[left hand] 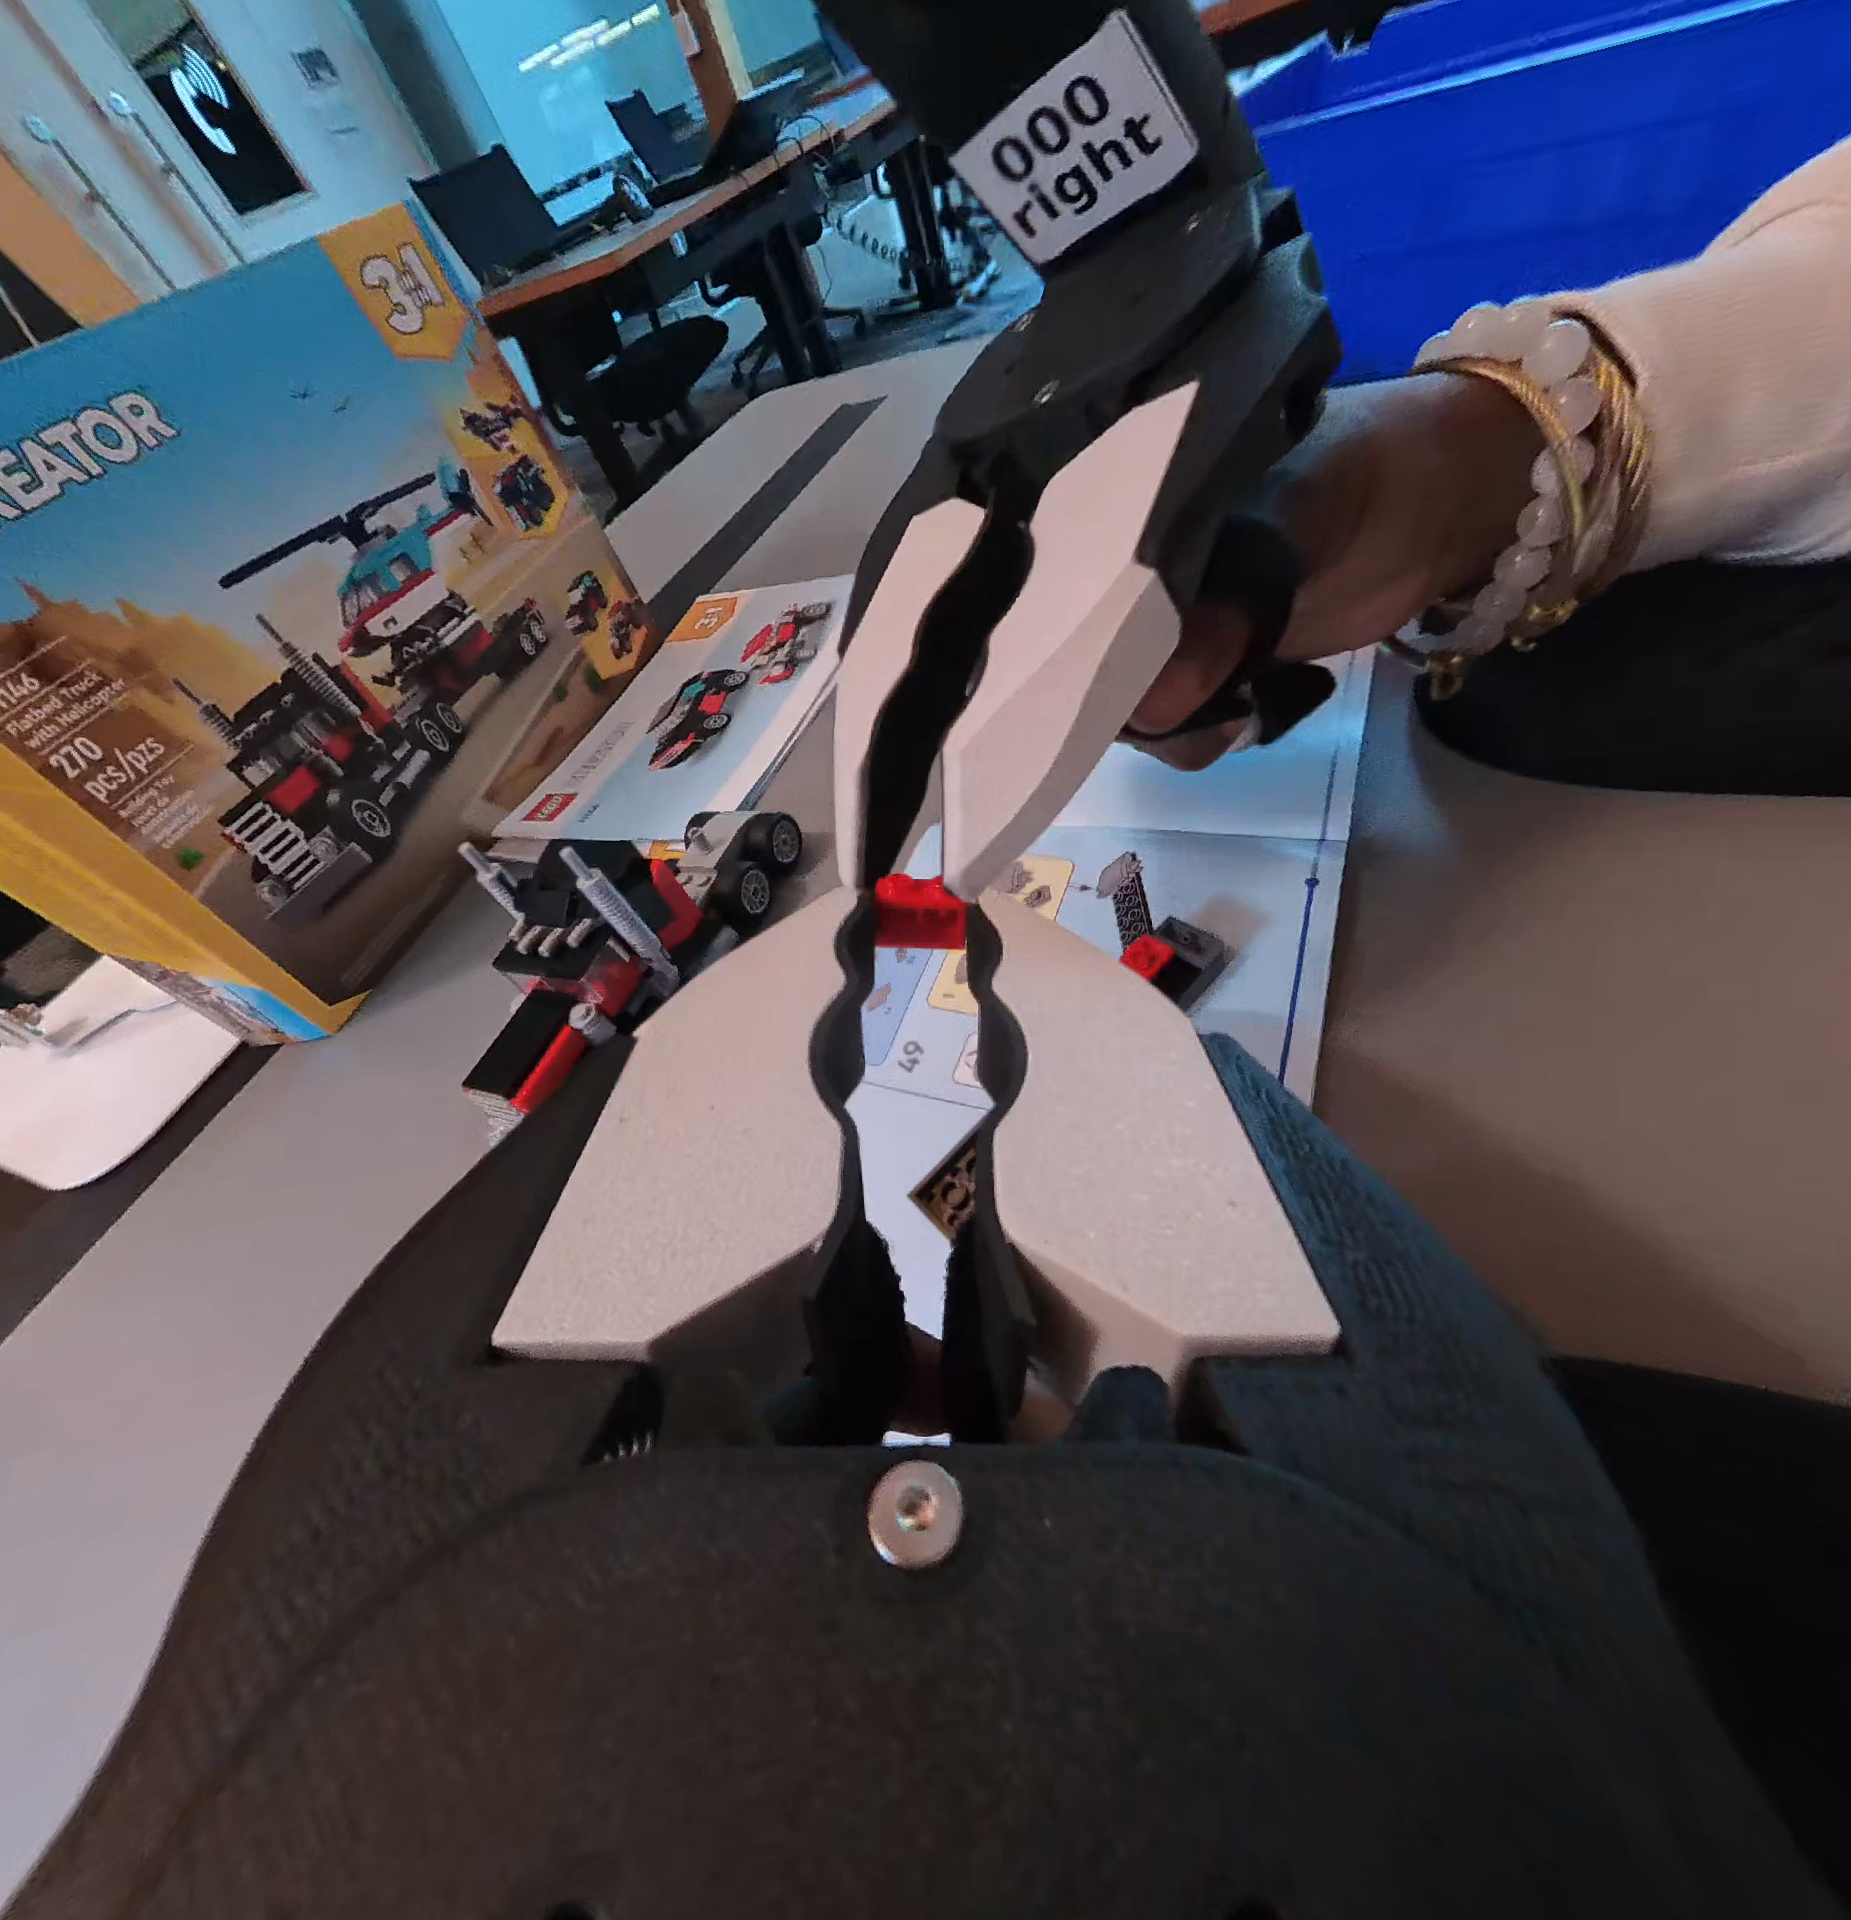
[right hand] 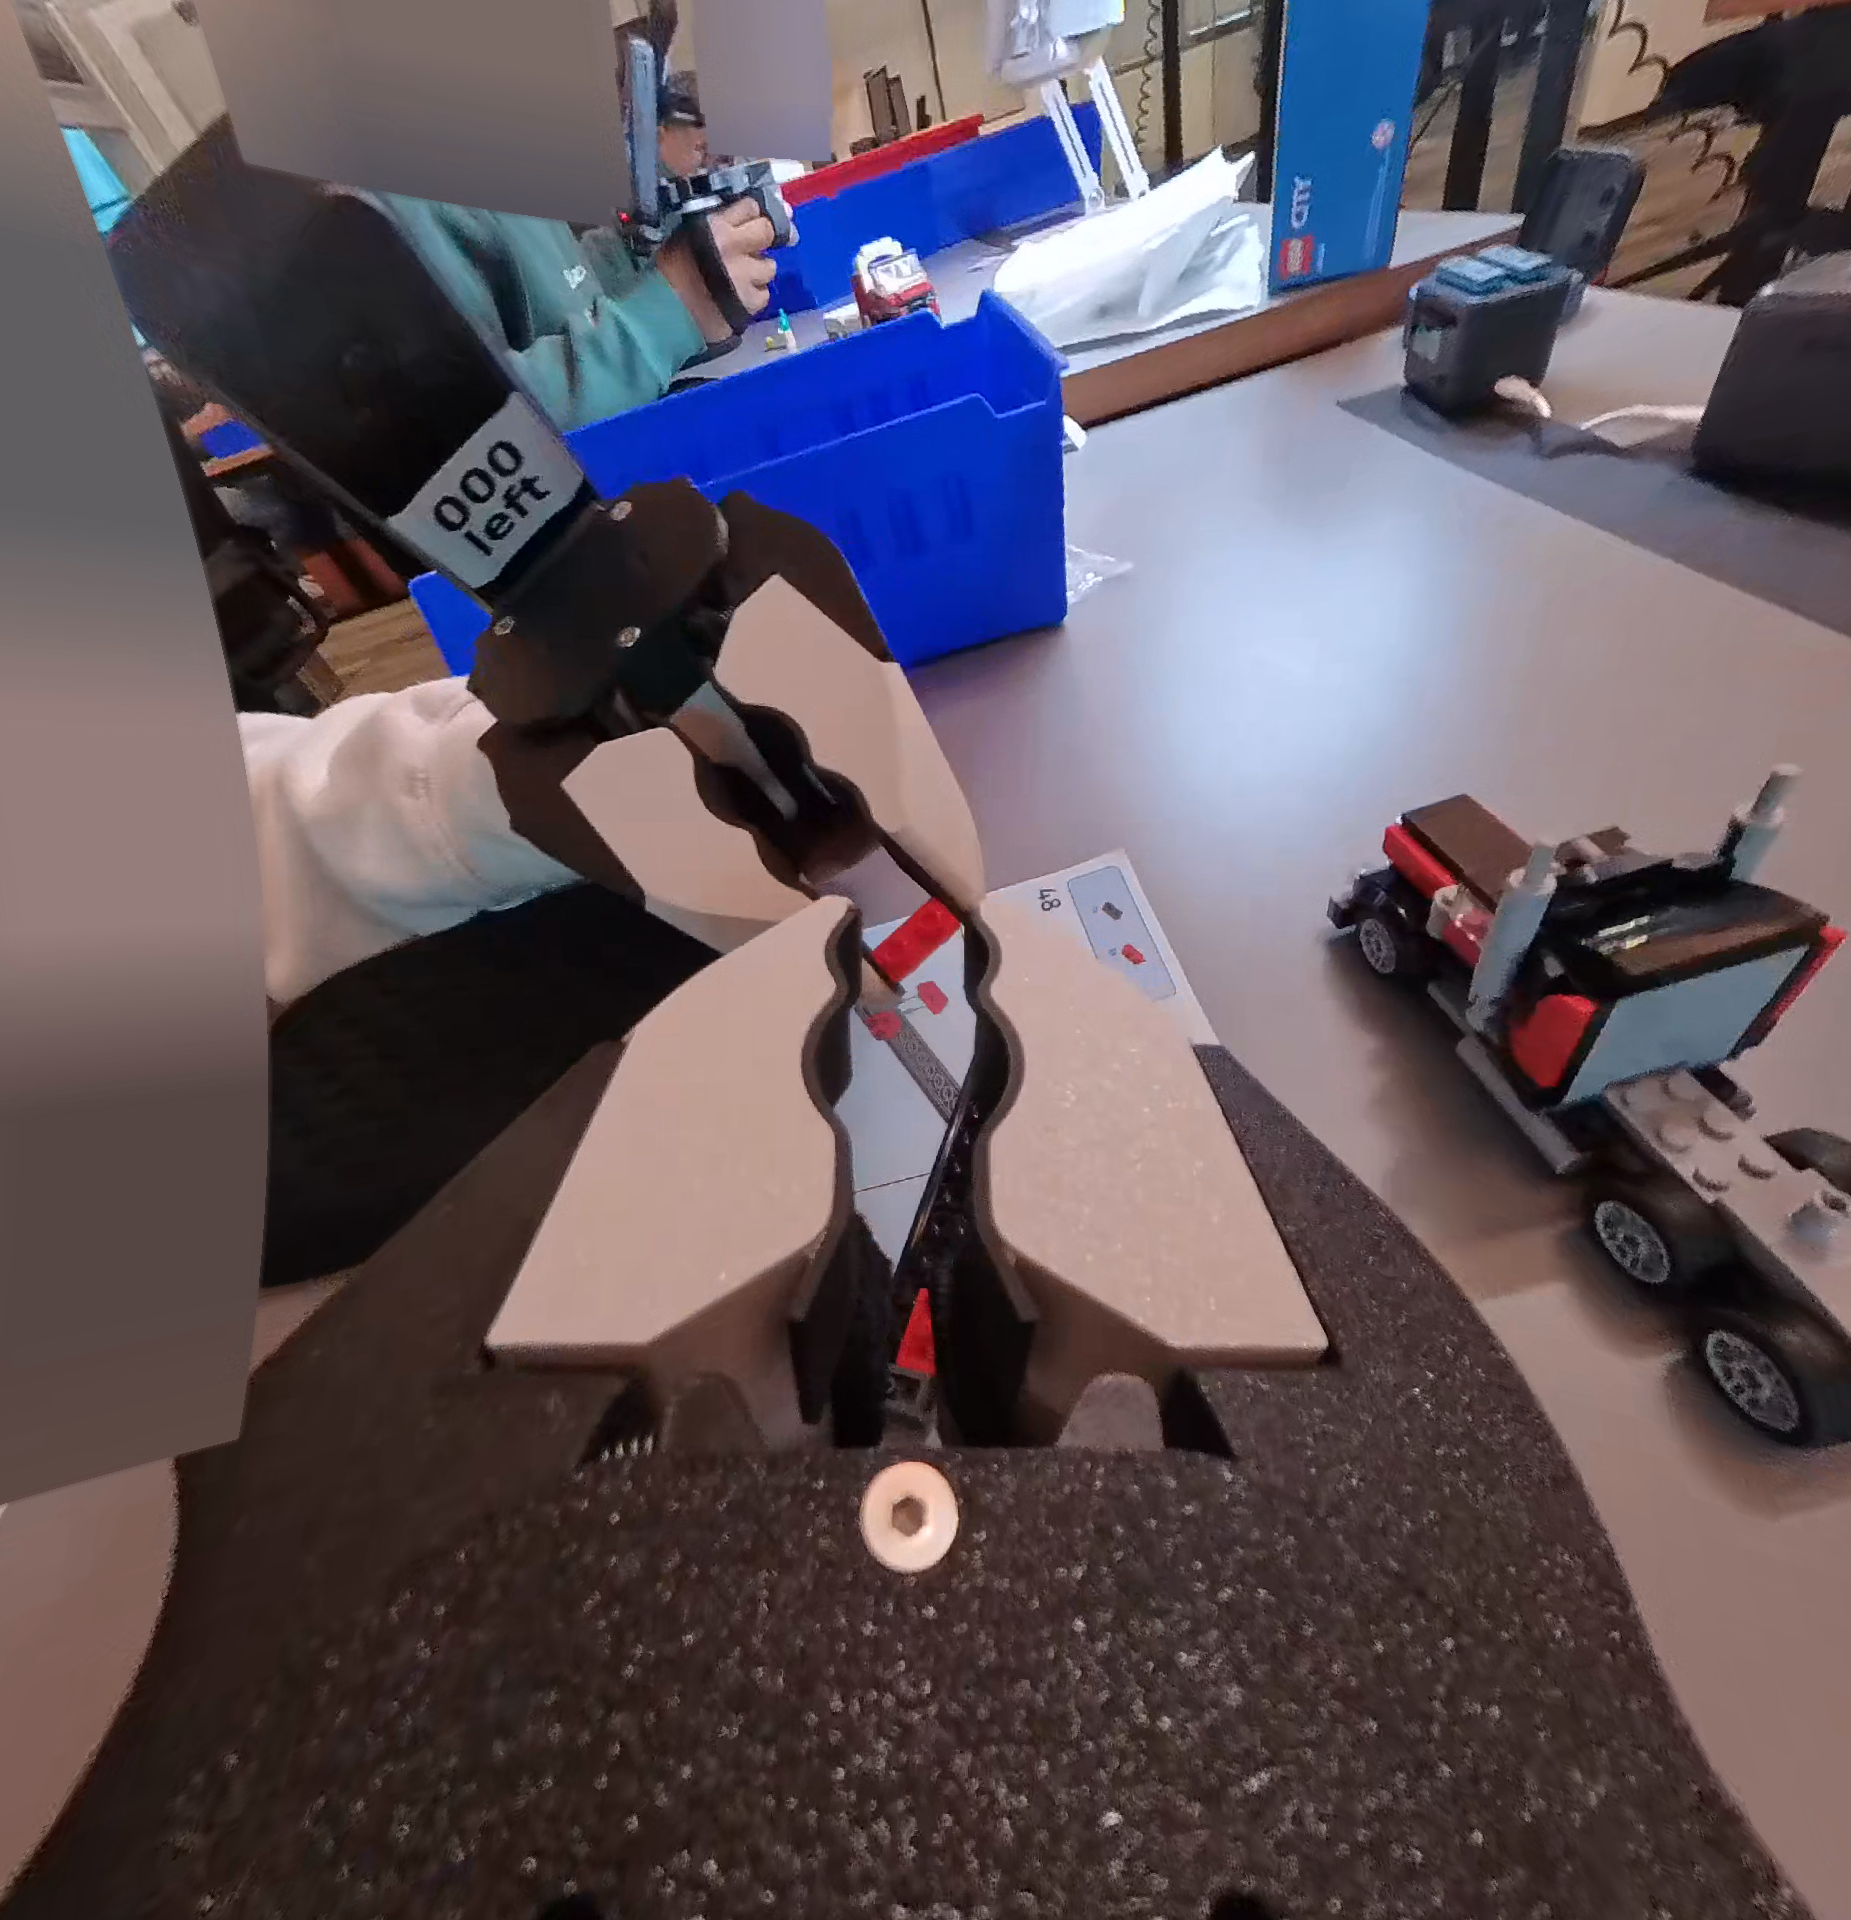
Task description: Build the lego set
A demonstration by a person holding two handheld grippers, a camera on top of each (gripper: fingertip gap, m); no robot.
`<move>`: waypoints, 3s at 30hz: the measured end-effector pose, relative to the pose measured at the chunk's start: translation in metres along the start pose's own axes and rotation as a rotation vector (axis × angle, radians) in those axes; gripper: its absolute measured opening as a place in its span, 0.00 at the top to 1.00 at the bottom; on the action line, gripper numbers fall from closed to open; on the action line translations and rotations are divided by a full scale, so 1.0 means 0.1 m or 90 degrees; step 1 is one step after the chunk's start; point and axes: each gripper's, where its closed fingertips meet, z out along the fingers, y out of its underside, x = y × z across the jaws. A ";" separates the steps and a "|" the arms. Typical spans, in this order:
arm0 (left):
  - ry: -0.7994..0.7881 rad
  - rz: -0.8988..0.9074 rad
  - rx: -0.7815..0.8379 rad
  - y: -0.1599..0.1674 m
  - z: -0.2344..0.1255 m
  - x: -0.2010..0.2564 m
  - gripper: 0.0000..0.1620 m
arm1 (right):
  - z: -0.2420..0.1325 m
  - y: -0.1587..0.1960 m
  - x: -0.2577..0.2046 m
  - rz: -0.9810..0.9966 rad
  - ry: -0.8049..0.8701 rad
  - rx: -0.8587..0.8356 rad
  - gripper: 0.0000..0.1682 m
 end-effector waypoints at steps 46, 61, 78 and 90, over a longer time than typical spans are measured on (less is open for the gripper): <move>-0.031 -0.215 0.258 -0.68 -0.20 -0.06 0.93 | -0.26 -0.61 -0.30 0.164 -0.189 0.399 0.98; 0.238 -0.046 -0.015 -0.14 -0.24 0.42 0.93 | -0.08 0.05 -0.47 -0.204 -0.126 -0.043 0.90; 0.170 -0.272 0.224 -0.55 -0.17 0.17 0.98 | -0.26 -0.48 -0.36 -0.079 -0.070 0.240 0.93; 0.193 -0.278 0.228 -0.49 -0.23 0.13 1.00 | -0.18 -0.37 -0.38 -0.095 -0.069 0.185 0.94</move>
